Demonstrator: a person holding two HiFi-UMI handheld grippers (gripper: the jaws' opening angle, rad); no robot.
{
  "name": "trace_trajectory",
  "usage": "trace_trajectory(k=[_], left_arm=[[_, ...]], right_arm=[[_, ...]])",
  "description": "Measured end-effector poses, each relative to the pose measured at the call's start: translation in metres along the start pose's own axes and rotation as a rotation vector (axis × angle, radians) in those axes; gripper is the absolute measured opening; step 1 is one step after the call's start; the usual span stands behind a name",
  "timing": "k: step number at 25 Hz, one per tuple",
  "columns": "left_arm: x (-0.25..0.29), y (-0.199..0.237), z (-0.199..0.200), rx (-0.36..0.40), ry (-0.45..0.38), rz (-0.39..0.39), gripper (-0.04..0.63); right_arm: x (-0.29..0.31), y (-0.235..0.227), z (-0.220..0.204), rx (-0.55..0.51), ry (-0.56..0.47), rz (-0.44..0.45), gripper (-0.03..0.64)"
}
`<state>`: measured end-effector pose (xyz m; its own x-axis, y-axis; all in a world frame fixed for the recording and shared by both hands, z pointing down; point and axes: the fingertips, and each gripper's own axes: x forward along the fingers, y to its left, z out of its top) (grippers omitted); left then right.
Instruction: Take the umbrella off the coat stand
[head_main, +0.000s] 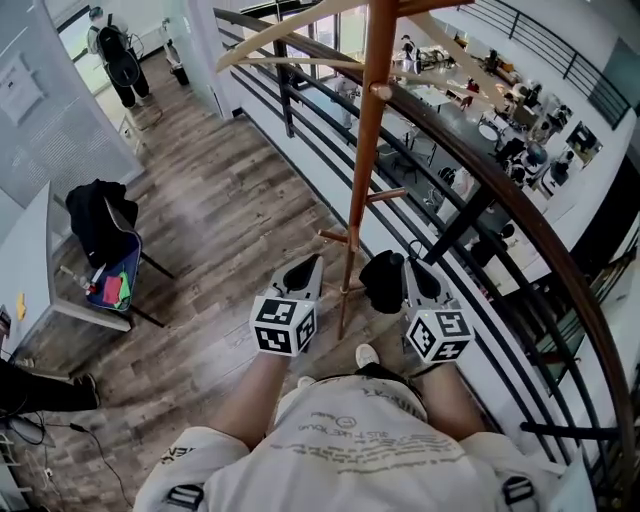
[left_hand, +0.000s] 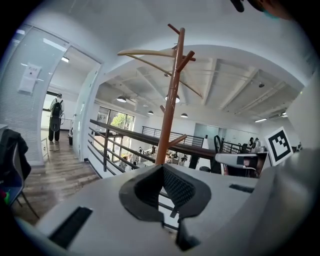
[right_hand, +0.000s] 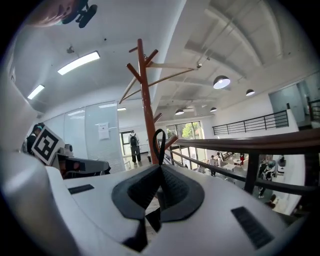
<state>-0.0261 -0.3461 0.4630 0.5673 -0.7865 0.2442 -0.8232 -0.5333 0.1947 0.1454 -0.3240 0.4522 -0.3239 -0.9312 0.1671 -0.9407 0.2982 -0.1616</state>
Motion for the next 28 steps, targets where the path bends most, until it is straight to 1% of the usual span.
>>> trace_trajectory(k=[4,9,17,24,28], left_arm=[[0.006,-0.001,0.004,0.009,0.004,0.006,0.005],[0.011,-0.008,0.026,0.023,-0.007,0.006,0.005],[0.027,-0.02,0.023,0.029,0.007,0.009,0.005],[0.024,-0.017,0.021,0.025,-0.002,0.016,0.005],[0.019,-0.009,0.028,0.016,-0.004,0.021,0.005]], right_arm=[[0.0,-0.021,0.003,0.013,0.001,-0.068,0.006],[-0.001,-0.038,0.026,0.008,-0.02,-0.103,0.006],[0.002,-0.056,0.026,0.007,-0.018,-0.083,0.006],[0.003,-0.052,0.024,0.003,-0.02,-0.066,0.006],[0.004,-0.044,0.032,-0.001,-0.015,-0.065,0.006]])
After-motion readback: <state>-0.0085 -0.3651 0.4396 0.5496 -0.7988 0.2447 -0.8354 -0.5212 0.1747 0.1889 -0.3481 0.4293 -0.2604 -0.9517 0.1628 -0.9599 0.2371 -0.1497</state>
